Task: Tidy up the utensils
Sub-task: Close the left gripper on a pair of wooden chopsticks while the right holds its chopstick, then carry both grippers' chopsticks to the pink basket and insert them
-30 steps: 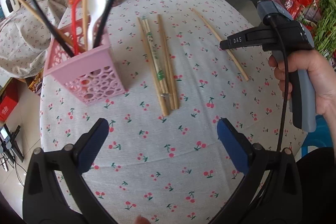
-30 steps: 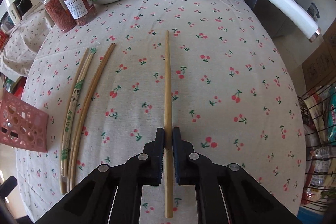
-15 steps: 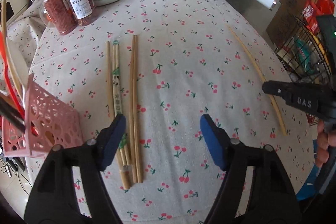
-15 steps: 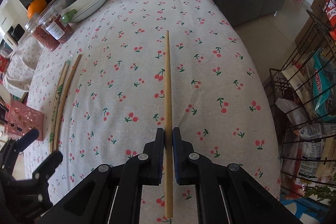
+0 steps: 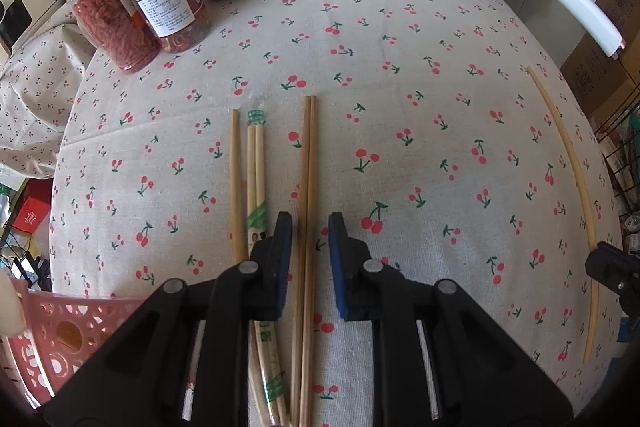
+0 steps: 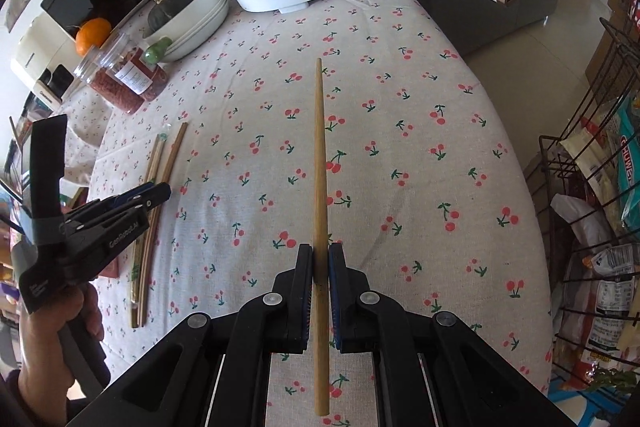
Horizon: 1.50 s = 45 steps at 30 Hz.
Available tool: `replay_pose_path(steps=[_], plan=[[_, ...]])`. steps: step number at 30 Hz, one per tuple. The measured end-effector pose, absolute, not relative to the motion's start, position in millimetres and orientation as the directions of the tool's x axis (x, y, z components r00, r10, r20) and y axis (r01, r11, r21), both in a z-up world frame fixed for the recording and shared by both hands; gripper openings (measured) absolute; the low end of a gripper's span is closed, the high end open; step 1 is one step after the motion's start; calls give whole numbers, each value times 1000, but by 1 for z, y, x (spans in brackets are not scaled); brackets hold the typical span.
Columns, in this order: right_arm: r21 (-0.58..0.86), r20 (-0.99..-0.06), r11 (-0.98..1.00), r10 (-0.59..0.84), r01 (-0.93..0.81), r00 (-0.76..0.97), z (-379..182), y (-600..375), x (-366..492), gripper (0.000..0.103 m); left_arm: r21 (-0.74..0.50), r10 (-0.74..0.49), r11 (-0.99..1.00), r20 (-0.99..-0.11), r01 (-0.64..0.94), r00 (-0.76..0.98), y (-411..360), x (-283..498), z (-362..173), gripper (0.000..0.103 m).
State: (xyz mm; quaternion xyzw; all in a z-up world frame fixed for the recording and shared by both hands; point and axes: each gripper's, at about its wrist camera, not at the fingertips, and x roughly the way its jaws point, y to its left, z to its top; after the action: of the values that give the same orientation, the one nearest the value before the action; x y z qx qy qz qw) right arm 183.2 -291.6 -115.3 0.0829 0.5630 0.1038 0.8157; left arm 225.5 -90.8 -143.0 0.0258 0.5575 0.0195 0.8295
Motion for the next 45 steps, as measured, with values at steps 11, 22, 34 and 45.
replay_pose_path(steps=[11,22,34,45], plan=[[226,-950,970,239,-86,201,-139,-285,181,8,75,70,997,-941,1,331,-92,232,-144,11],[177,-936,979,200,-105,289,-139,-269,196,17,49,35,998,-942,36,332,-88,218,-144,11],[201,-865,976,217,-84,452,-98,-284,180,8,-22,-110,980,-886,197,450,-115,158,-94,10],[300,-688,945,309,-131,657,-23,-279,127,8,-79,-341,917,-662,390,668,-110,74,14,10]])
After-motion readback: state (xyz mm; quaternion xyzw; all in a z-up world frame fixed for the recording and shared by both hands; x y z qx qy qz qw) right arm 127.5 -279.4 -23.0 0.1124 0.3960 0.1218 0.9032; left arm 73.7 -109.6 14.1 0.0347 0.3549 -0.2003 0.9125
